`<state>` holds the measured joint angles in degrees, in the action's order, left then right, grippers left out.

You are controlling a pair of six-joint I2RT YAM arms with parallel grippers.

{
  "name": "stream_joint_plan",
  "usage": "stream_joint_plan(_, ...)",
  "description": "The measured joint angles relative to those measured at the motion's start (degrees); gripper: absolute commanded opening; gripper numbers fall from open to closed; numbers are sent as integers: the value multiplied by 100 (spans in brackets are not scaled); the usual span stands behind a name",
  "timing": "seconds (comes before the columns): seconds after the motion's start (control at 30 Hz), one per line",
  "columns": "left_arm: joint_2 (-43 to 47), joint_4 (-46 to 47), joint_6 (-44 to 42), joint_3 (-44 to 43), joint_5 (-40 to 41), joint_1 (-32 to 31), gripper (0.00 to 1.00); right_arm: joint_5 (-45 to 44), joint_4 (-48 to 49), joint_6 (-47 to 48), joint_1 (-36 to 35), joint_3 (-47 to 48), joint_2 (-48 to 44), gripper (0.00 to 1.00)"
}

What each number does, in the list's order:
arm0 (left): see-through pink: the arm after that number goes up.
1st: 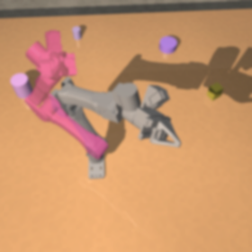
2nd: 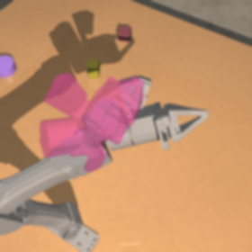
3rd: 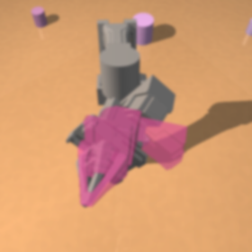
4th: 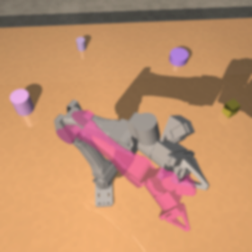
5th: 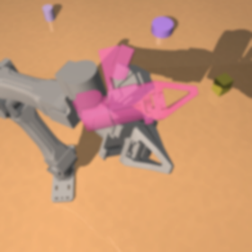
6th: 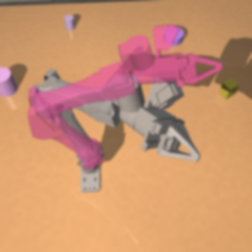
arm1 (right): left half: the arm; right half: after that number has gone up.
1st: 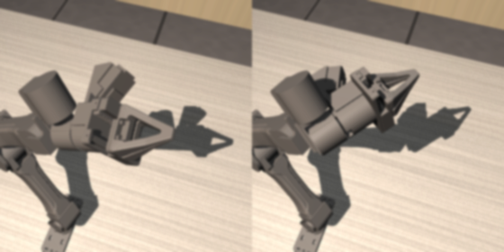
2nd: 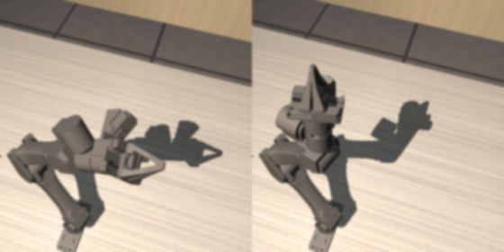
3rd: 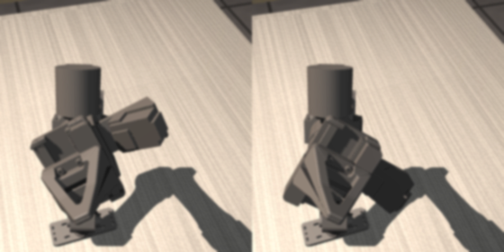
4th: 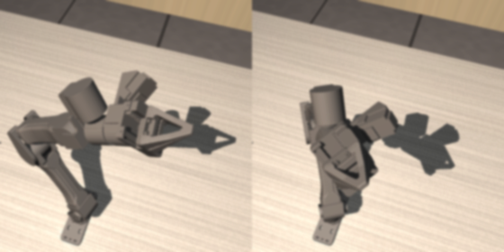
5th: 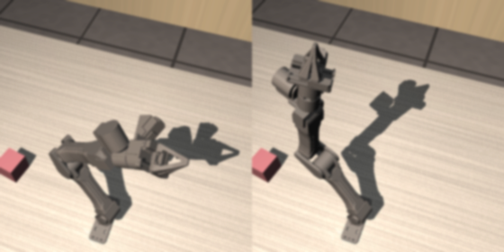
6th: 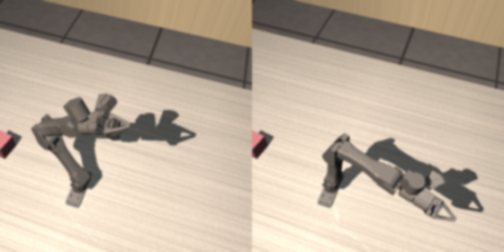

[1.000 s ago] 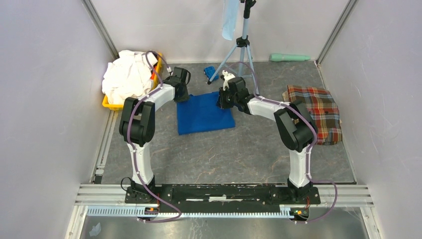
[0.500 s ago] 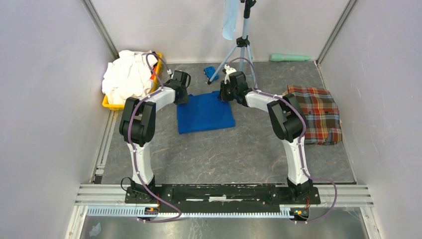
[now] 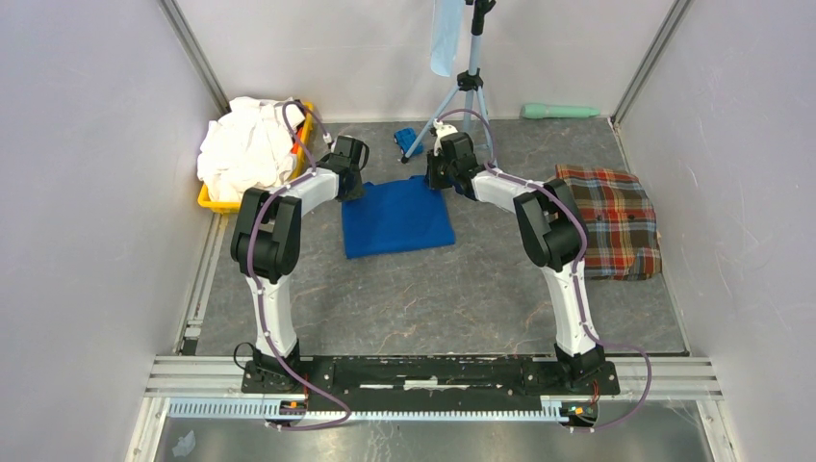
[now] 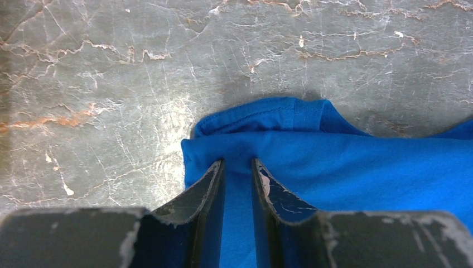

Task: Fold and stack the mixed laundry pile
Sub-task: Pick up the T-shirt from the center of the board.

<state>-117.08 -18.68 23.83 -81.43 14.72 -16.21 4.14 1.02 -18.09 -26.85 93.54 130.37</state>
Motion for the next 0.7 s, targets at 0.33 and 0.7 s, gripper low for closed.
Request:
stream_joint_plan(0.33,92,-546,-378,-577,341,-98,94,-319,-376,192,-50,-13,-155,28)
stream_joint_plan(0.7,1316,-1401,-444,-774,1075,-1193,93,-520,-284,85,-210,-2387,-2824,34)
